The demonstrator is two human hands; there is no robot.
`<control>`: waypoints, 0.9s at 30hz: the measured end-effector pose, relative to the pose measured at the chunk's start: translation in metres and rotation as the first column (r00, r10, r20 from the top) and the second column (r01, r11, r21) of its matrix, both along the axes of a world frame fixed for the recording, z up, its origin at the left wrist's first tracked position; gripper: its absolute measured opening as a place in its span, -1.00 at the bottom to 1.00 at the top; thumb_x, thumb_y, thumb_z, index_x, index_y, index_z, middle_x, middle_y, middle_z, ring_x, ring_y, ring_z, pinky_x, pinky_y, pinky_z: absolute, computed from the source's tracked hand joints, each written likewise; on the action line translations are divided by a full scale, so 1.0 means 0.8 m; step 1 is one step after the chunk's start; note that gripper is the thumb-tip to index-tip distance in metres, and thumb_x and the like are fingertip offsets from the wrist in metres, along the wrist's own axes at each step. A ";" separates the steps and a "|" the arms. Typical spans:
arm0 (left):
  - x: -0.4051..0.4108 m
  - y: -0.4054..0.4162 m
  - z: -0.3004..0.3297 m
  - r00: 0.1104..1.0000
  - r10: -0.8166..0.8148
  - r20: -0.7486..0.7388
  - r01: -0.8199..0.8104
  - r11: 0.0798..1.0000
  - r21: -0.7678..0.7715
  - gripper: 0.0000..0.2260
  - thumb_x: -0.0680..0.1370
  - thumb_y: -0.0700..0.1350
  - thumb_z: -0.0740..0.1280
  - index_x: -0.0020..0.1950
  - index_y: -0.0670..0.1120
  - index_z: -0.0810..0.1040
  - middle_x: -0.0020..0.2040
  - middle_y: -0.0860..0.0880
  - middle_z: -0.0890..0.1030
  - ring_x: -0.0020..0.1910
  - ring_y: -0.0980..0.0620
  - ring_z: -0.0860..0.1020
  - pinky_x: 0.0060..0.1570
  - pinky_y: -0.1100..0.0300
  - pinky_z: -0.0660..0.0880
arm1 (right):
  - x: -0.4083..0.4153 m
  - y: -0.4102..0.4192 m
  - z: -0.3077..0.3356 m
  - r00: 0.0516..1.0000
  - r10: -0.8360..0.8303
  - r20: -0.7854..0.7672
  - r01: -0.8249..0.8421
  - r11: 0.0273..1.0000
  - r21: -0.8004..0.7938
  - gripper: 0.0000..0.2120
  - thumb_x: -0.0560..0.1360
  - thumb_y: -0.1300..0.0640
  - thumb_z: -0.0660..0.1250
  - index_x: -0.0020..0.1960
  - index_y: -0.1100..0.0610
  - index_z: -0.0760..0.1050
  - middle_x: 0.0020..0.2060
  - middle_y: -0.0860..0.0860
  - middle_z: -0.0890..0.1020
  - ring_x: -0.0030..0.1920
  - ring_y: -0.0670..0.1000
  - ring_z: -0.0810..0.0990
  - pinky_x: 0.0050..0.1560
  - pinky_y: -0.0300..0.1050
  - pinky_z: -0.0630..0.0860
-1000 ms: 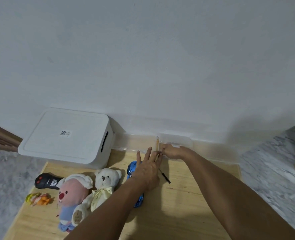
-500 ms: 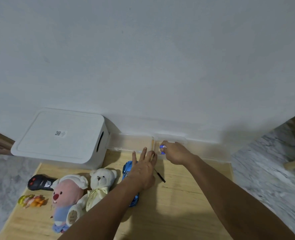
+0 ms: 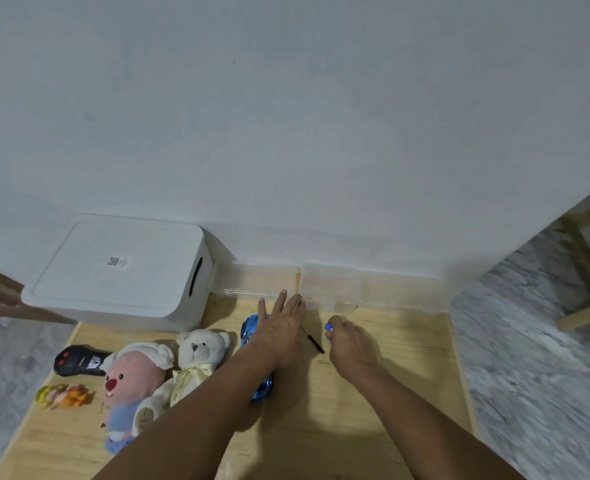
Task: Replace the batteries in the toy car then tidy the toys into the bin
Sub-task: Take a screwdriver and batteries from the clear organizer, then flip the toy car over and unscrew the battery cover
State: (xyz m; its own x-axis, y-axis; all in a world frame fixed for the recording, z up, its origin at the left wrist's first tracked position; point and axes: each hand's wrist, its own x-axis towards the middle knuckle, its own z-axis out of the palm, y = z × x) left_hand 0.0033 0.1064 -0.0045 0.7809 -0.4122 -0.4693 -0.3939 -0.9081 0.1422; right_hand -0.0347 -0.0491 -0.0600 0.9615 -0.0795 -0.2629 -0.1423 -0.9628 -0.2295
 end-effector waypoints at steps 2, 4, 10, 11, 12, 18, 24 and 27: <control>-0.003 0.001 -0.001 1.000 0.023 0.017 -0.023 0.999 -0.027 -0.28 0.53 -0.25 0.28 0.59 -0.11 -0.05 0.60 -0.04 -0.09 0.57 -0.10 -0.23 0.49 -0.25 -0.17 | -0.010 0.004 -0.007 0.999 -0.007 0.052 0.010 0.998 -0.057 -0.81 0.61 0.08 0.17 0.15 0.12 0.45 -0.01 0.11 0.56 -0.03 0.14 0.53 -0.13 -0.02 0.43; -0.008 0.005 -0.001 0.997 0.055 0.053 -0.053 0.998 -0.039 -0.31 0.52 -0.23 0.28 0.58 -0.08 0.01 0.60 -0.06 -0.03 0.57 -0.10 -0.18 0.50 -0.20 -0.16 | -0.018 0.008 -0.015 0.993 -0.009 0.114 0.023 0.993 -0.119 -0.85 0.47 0.12 0.41 -0.01 0.14 0.53 -0.17 0.13 0.55 -0.20 0.15 0.54 -0.32 -0.01 0.50; -0.035 0.028 -0.005 0.947 0.264 0.184 -0.235 0.958 -0.166 -0.54 0.56 -0.16 0.20 0.47 -0.07 0.31 0.50 -0.06 0.26 0.44 -0.07 0.24 0.39 0.08 0.21 | -0.041 0.019 -0.022 0.981 -0.037 0.189 0.074 0.978 -0.195 -0.78 0.49 0.17 0.30 0.13 0.08 0.45 -0.12 0.10 0.49 -0.16 0.14 0.45 -0.28 0.00 0.43; -0.040 0.032 -0.007 0.936 0.299 0.185 -0.268 0.947 -0.178 -0.57 0.56 -0.15 0.19 0.44 -0.08 0.33 0.47 -0.07 0.29 0.40 -0.07 0.27 0.36 0.09 0.25 | -0.044 0.020 -0.022 0.983 -0.041 0.181 0.078 0.975 -0.206 -0.74 0.50 0.16 0.28 0.19 0.08 0.42 -0.08 0.10 0.50 -0.14 0.15 0.45 -0.26 0.00 0.43; -0.045 0.036 -0.009 0.927 0.328 0.182 -0.297 0.938 -0.177 -0.59 0.57 -0.14 0.19 0.44 -0.09 0.34 0.45 -0.08 0.31 0.37 -0.07 0.29 0.34 0.10 0.27 | -0.046 0.020 -0.022 0.983 -0.049 0.178 0.087 0.973 -0.213 -0.71 0.51 0.17 0.27 0.22 0.09 0.41 -0.05 0.11 0.50 -0.12 0.15 0.45 -0.24 0.01 0.42; -0.063 0.038 -0.018 0.904 0.404 0.141 -0.401 0.915 -0.047 -0.54 0.59 -0.10 0.15 0.49 -0.13 0.20 0.45 -0.17 0.26 0.37 -0.13 0.30 0.39 0.06 0.27 | -0.053 0.018 -0.016 0.988 -0.054 0.145 0.070 0.992 -0.107 -0.50 0.40 0.11 0.45 0.29 0.10 0.38 0.04 0.12 0.52 -0.01 0.16 0.49 -0.13 0.01 0.52; -0.071 0.032 -0.031 0.876 0.465 0.128 -0.469 0.883 -0.004 -0.50 0.60 -0.09 0.16 0.50 -0.17 0.13 0.44 -0.22 0.27 0.38 -0.18 0.30 0.40 0.04 0.27 | -0.064 -0.003 -0.005 0.979 -0.143 0.145 0.127 0.985 0.117 -0.34 0.49 -0.07 0.37 0.47 0.12 0.20 0.34 0.11 0.36 0.35 0.14 0.31 0.35 -0.05 0.31; -0.070 0.031 -0.034 0.844 0.525 0.112 -0.523 0.851 -0.044 -0.47 0.58 -0.07 0.20 0.49 -0.19 0.12 0.35 -0.22 0.34 0.31 -0.16 0.38 0.32 0.07 0.34 | -0.073 -0.016 -0.002 0.972 -0.189 0.138 0.165 0.972 0.167 -0.27 0.45 -0.11 0.40 0.49 0.13 0.18 0.39 0.08 0.32 0.43 0.11 0.22 0.40 -0.05 0.27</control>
